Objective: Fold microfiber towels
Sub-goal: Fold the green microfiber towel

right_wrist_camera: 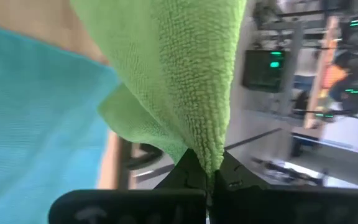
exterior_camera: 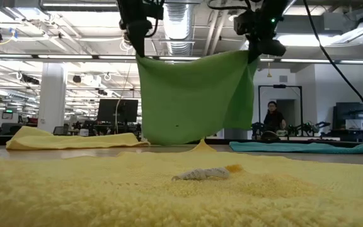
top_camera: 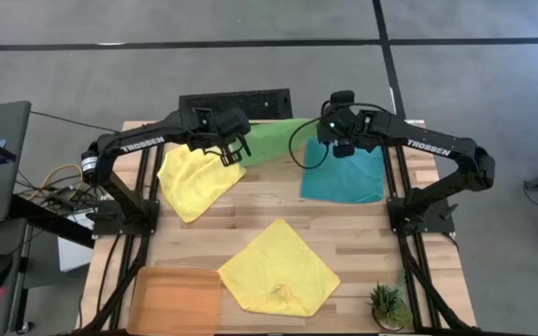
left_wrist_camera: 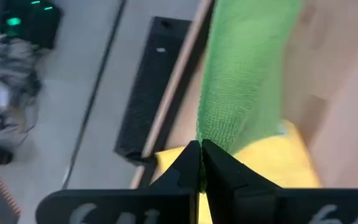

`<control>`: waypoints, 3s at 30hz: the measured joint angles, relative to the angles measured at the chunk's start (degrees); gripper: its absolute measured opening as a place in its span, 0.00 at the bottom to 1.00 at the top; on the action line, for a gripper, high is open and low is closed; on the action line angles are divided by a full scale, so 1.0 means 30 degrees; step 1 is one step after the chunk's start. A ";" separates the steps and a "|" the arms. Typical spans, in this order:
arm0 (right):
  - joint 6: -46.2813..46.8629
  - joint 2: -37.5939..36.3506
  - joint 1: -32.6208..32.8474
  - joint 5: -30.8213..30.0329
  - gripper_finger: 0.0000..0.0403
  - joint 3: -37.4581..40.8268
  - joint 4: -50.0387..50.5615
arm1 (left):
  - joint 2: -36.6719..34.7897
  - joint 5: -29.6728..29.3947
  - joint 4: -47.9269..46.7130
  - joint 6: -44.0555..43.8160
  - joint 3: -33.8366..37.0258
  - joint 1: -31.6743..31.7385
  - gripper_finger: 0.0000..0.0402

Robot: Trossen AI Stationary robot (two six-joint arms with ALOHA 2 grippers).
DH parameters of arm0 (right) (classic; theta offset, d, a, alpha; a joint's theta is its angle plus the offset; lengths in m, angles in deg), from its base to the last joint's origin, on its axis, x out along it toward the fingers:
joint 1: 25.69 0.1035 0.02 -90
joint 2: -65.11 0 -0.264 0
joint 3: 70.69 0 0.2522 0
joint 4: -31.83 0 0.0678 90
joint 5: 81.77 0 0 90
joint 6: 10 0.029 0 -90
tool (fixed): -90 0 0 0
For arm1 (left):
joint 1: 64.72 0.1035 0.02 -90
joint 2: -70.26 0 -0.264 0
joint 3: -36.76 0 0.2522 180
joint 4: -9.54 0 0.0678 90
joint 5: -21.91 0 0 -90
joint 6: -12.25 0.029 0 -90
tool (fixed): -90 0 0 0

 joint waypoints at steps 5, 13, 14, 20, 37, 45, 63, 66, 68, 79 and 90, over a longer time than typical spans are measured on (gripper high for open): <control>0.3066 0.0000 0.0915 0.1852 0.02 0.0000 0.3214 | 0.0000 0.2422 -0.0587 -0.0025 0.0337 -0.1139 0.00; 0.5292 -0.0015 0.2218 0.6680 0.02 0.1267 0.4670 | 0.0007 0.6714 -0.1332 -0.0569 0.1888 -0.2570 0.00; 0.5345 -0.0015 0.2358 0.6726 0.02 0.1439 0.4831 | 0.0007 0.6841 -0.1397 -0.0612 0.2113 -0.2747 0.00; 0.6126 -0.0015 0.3464 0.7686 0.02 0.2435 0.5223 | 0.0015 0.9064 -0.1695 -0.1209 0.2957 -0.3468 0.00; 1.0645 0.0000 0.5319 1.2749 0.02 0.2721 0.4759 | 0.0029 1.2448 0.2328 -0.3325 0.7662 -0.4994 0.00; 1.2059 0.0036 0.5717 1.5518 0.02 0.5837 0.3138 | 0.0036 1.2830 0.3614 -0.3163 0.8946 -0.4986 0.00; 1.4683 0.0000 0.3914 1.2131 0.02 0.6761 0.1186 | 0.0102 0.8536 0.5739 -0.3379 0.9741 -0.3329 0.00; 1.4700 0.0000 0.3479 1.2081 0.02 0.6761 0.1088 | 0.0124 0.7903 0.6021 -0.3602 0.9741 -0.2787 0.00; 1.4850 0.0000 0.3269 1.2081 0.02 0.6761 0.1108 | 0.0124 0.7827 0.6611 -0.3596 0.9741 -0.2471 0.00; 1.4997 0.0000 0.2343 1.2081 0.03 0.6761 0.1024 | 0.0124 0.6723 0.8249 -0.3110 0.9734 -0.1534 0.00; 1.4841 0.0000 0.2339 1.2081 0.12 0.6761 0.0296 | 0.0124 0.4982 0.9685 -0.2917 0.9719 -0.1363 0.00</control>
